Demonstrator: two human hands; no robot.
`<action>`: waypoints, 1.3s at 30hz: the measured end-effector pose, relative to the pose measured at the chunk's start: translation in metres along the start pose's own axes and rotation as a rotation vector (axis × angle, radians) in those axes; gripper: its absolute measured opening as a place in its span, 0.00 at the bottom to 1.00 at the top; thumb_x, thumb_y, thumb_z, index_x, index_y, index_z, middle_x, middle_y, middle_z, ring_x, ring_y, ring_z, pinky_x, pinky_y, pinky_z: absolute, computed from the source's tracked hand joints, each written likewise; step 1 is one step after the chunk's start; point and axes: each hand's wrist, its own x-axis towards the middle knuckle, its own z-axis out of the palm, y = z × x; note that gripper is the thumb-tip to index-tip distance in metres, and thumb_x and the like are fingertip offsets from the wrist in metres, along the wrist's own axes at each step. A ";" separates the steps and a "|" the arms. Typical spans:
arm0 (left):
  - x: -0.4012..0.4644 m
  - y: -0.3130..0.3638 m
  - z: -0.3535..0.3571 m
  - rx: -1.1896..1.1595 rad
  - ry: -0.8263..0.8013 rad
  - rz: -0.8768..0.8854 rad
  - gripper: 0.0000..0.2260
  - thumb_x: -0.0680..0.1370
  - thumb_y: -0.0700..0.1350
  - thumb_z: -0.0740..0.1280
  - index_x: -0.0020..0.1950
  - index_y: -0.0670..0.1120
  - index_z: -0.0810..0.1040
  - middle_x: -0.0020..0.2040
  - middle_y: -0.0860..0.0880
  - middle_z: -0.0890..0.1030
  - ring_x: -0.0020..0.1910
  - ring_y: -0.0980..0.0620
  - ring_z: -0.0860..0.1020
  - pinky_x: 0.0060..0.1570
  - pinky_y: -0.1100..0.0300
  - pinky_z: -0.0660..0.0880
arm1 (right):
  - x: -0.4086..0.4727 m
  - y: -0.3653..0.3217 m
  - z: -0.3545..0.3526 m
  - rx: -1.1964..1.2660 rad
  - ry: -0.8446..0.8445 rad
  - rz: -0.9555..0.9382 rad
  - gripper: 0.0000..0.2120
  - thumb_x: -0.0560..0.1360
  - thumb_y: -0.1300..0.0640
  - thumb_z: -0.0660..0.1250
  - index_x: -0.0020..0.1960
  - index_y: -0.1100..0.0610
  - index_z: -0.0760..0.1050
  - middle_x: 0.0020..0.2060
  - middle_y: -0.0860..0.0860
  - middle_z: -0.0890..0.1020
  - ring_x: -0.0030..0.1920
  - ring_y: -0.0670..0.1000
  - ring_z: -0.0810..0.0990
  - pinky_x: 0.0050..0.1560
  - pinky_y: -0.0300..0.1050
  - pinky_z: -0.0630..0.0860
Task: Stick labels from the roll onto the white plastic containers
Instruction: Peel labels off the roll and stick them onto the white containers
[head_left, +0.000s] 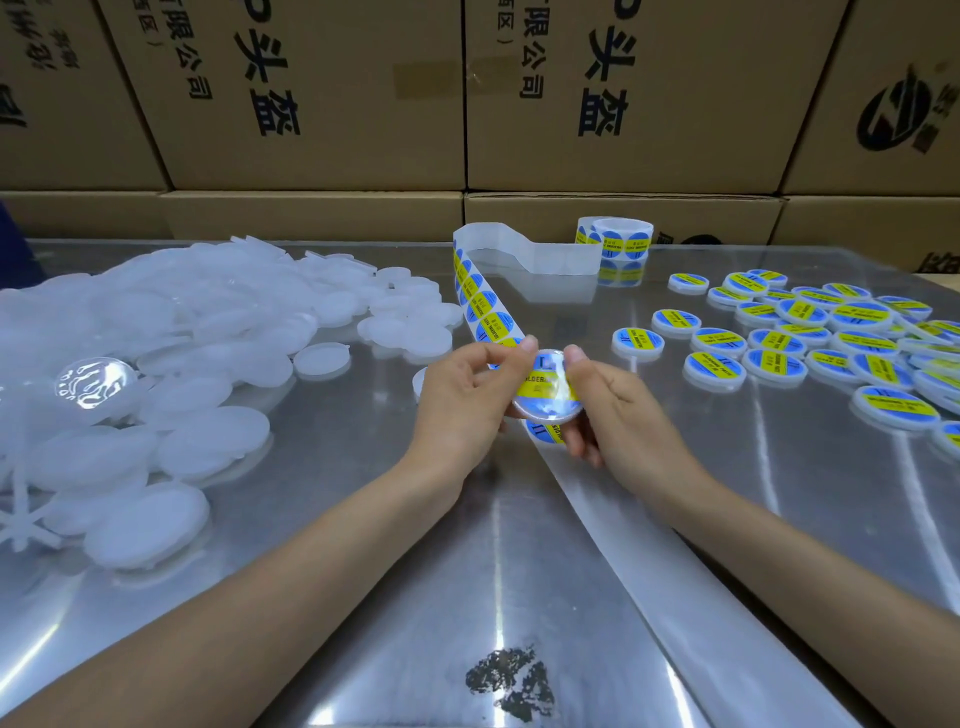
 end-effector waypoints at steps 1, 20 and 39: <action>0.000 0.000 0.000 -0.009 0.015 0.015 0.12 0.77 0.50 0.67 0.40 0.43 0.80 0.27 0.53 0.80 0.24 0.61 0.74 0.25 0.71 0.67 | 0.000 0.000 0.001 -0.002 -0.038 -0.001 0.20 0.81 0.50 0.55 0.40 0.63 0.73 0.18 0.46 0.70 0.20 0.42 0.65 0.23 0.31 0.63; 0.002 -0.004 0.000 -0.013 -0.230 0.065 0.14 0.82 0.49 0.57 0.45 0.51 0.81 0.29 0.54 0.81 0.24 0.60 0.76 0.25 0.68 0.73 | 0.005 0.004 -0.006 -0.027 -0.047 0.016 0.24 0.82 0.47 0.49 0.39 0.42 0.80 0.15 0.48 0.67 0.18 0.43 0.64 0.21 0.30 0.62; 0.015 -0.030 -0.020 0.995 -0.390 0.418 0.17 0.76 0.58 0.65 0.61 0.51 0.78 0.61 0.55 0.77 0.61 0.56 0.71 0.60 0.57 0.69 | 0.022 0.026 -0.047 -0.839 0.173 -0.064 0.11 0.77 0.45 0.60 0.50 0.50 0.75 0.45 0.45 0.75 0.45 0.48 0.74 0.44 0.47 0.70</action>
